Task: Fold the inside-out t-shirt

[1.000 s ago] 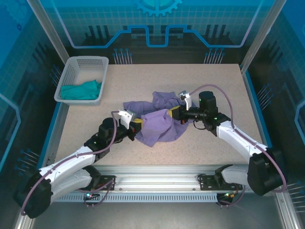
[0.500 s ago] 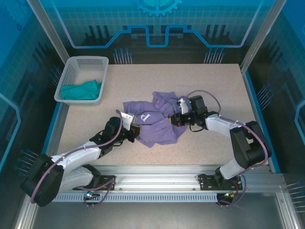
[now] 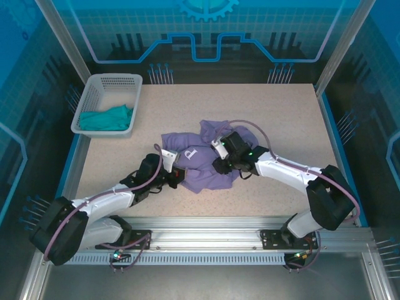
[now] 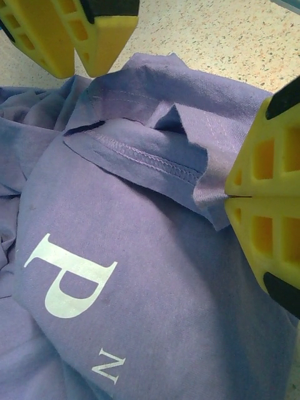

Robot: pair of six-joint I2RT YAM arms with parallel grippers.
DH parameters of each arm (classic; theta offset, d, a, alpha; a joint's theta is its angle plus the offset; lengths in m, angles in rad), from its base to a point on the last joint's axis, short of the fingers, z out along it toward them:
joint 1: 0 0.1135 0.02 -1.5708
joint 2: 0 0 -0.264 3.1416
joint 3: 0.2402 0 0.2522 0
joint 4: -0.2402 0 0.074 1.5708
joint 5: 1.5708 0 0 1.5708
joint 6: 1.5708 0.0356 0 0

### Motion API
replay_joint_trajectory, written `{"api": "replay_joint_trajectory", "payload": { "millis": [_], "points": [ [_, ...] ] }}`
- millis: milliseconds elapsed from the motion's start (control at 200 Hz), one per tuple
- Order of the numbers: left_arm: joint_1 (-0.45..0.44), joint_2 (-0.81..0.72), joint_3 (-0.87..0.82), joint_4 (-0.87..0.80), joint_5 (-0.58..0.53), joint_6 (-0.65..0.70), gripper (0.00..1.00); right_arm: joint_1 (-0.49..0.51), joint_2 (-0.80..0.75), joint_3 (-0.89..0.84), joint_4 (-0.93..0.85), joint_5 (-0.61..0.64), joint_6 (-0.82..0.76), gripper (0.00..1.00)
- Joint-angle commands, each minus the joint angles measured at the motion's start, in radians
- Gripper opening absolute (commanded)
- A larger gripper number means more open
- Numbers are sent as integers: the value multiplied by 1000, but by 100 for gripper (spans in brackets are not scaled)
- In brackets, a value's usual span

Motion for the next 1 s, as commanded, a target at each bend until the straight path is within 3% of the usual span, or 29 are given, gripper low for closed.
{"api": "replay_joint_trajectory", "payload": {
  "millis": [0,545,860,995],
  "points": [
    [3,10,14,13,31,-10,0,48,17,49,-94,189,-90,37],
    [3,-20,14,-1,13,3,0,155,220,184,-160,369,-202,34],
    [4,-28,15,-7,3,6,0,173,176,177,-135,403,-224,1],
    [3,-27,14,-8,-1,5,0,150,93,157,-127,307,-211,0]
  ]
}}
